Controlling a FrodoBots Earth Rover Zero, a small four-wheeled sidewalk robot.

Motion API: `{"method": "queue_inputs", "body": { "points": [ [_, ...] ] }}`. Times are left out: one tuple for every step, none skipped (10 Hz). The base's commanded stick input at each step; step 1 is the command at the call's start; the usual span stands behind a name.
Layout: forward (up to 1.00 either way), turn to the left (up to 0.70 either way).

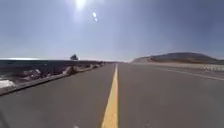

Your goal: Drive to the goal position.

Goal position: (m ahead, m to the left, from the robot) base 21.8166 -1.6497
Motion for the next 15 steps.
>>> {"method": "queue_inputs", "body": {
  "points": [
    [0.85, 0.0],
    [0.85, 0.0],
    [0.85, 0.0],
    [0.85, 0.0],
    [0.85, 0.0],
    [0.85, 0.0],
    [0.85, 0.0],
    [0.85, 0.0],
    [0.85, 0.0],
    [0.85, 0.0],
    [0.85, 0.0],
    [0.85, 0.0],
    [0.85, 0.0],
    [0.85, 0.0],
    [0.85, 0.0]
  ]
}}
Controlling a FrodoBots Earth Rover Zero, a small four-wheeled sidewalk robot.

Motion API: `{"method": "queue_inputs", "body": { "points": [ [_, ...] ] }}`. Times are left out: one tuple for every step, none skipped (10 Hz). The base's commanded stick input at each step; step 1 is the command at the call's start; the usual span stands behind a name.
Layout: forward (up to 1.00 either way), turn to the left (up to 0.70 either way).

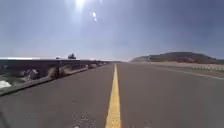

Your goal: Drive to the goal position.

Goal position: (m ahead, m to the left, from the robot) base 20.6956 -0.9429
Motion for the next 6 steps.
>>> {"method": "queue_inputs", "body": {
  "points": [
    [0.85, 0.0],
    [0.85, 0.0],
    [0.85, 0.0],
    [0.85, 0.0],
    [0.85, 0.0],
    [0.85, 0.0]
  ]
}}
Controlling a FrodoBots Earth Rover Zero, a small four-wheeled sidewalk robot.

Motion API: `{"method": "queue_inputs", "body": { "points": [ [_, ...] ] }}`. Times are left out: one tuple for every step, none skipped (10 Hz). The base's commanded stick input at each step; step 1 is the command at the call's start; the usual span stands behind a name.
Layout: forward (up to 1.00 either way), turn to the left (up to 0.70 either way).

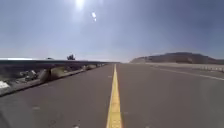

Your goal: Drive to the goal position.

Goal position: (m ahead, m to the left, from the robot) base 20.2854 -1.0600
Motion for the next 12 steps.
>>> {"method": "queue_inputs", "body": {
  "points": [
    [0.85, 0.0],
    [0.85, 0.0],
    [0.85, 0.0],
    [0.85, 0.0],
    [0.85, 0.0],
    [0.85, 0.0],
    [0.85, 0.0],
    [0.85, 0.0],
    [0.85, 0.0],
    [0.85, 0.0],
    [0.85, 0.0],
    [0.85, 0.0]
  ]
}}
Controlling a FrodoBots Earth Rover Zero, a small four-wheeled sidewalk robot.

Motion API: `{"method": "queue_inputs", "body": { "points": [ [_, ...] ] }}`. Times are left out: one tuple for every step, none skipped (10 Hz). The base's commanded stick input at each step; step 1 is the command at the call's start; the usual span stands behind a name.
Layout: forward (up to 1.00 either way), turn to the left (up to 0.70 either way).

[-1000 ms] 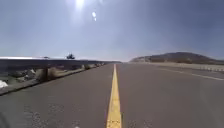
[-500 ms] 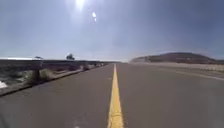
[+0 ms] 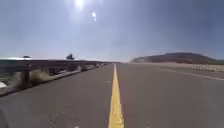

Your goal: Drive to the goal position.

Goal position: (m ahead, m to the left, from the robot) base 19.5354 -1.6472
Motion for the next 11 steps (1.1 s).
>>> {"method": "queue_inputs", "body": {
  "points": [
    [0.85, 0.0],
    [0.85, 0.0],
    [0.85, 0.0],
    [0.85, 0.0],
    [0.85, 0.0],
    [0.85, 0.0],
    [0.85, 0.0],
    [0.85, 0.0],
    [0.85, 0.0],
    [0.85, 0.0],
    [0.85, 0.0]
  ]
}}
